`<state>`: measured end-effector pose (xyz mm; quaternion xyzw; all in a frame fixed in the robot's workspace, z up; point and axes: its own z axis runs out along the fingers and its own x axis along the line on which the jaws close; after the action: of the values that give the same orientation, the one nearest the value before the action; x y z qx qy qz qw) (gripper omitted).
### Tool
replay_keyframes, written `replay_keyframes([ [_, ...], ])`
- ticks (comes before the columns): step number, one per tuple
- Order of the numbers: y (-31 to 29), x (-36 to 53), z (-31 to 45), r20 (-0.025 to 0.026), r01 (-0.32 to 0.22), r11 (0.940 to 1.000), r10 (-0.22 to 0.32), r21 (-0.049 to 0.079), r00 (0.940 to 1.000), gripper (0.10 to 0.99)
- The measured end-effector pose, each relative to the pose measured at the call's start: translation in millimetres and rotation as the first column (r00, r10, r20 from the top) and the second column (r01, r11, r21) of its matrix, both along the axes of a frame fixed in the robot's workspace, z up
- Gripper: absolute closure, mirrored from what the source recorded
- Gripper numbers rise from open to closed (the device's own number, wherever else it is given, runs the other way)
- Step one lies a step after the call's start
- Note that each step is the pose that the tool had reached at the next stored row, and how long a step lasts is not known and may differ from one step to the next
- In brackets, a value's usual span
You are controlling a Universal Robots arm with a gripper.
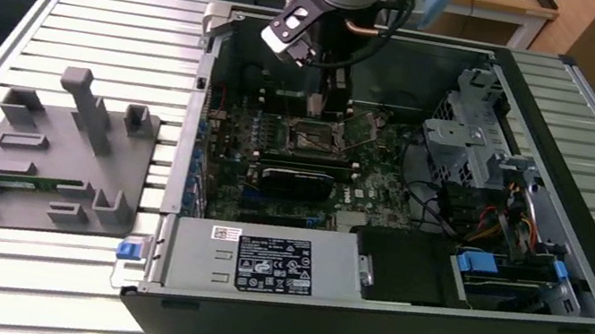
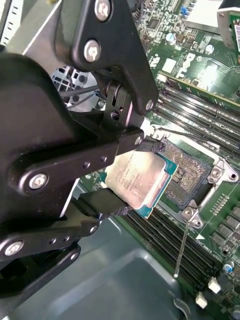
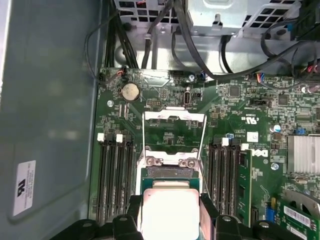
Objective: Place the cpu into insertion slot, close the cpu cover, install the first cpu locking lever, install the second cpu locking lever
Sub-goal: 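Place the cpu into insertion slot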
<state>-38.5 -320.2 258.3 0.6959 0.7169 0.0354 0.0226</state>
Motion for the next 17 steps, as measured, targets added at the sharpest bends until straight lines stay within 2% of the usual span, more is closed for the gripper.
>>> replay_keyframes([
  [10,0.6,-0.1,-15.2,-0.0001,0.000,1.0000,0.000,-0.001,1.0000,0.545],
  [15,1.6,-0.3,-22.0,-0.0001,0.009,0.9998,-0.009,-0.020,1.0000,0.545],
  [17,1.7,-0.5,-24.5,-0.0002,0.010,0.9997,-0.010,-0.022,1.0000,0.545],
])
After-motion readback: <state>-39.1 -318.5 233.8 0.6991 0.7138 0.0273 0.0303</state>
